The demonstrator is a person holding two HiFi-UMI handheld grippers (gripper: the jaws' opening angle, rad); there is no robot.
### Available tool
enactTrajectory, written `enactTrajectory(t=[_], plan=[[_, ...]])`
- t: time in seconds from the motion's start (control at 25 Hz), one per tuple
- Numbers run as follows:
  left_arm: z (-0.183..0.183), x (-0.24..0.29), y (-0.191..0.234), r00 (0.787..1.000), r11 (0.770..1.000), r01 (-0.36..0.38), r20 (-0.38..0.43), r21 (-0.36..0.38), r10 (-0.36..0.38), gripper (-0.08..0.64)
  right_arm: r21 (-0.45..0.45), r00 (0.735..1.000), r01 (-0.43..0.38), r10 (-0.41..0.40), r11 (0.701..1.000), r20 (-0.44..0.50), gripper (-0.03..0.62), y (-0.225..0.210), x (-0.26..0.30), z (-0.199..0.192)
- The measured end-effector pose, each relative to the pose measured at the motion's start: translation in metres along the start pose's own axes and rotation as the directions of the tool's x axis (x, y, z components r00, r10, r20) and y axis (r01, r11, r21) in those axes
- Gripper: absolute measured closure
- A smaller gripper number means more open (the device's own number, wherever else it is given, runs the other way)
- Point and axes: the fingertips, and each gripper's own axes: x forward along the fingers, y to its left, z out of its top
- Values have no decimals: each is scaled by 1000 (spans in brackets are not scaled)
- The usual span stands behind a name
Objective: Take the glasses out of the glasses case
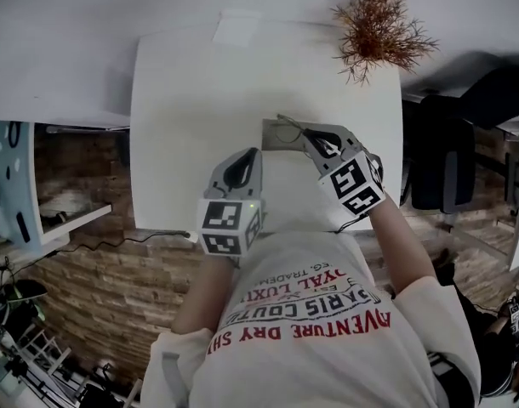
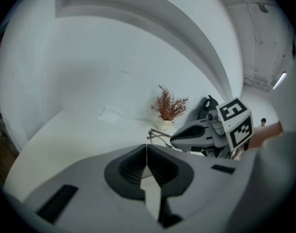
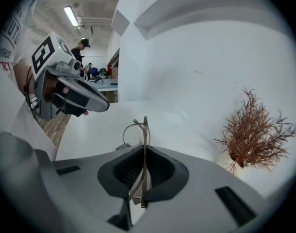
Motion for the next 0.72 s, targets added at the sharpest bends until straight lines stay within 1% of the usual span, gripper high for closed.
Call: enactTrajectory(t=[0.12,0.28,0.44,0.6,0.72], plan=[[15,-6,-3,999,999,17,30,35,-19,552,120,996,41,-50,992,68,566,-2,-19,12],[41,-11,-3,996,996,39,81,84,-46,552,275,978,94,-140,957,153,566,-10,-44,27],[62,-22,-8,989,991,59,129,120,-74,552,405,948,132,-235,905,217,566,-13,-70,39],[81,-35,-14,977,984,87,179,157,-115,552,531,908,144,-324,835,263,566,-13,-91,52],[94,-43,-14,967,980,96,219,174,-133,552,592,877,152,-384,792,288,566,-13,-102,63]])
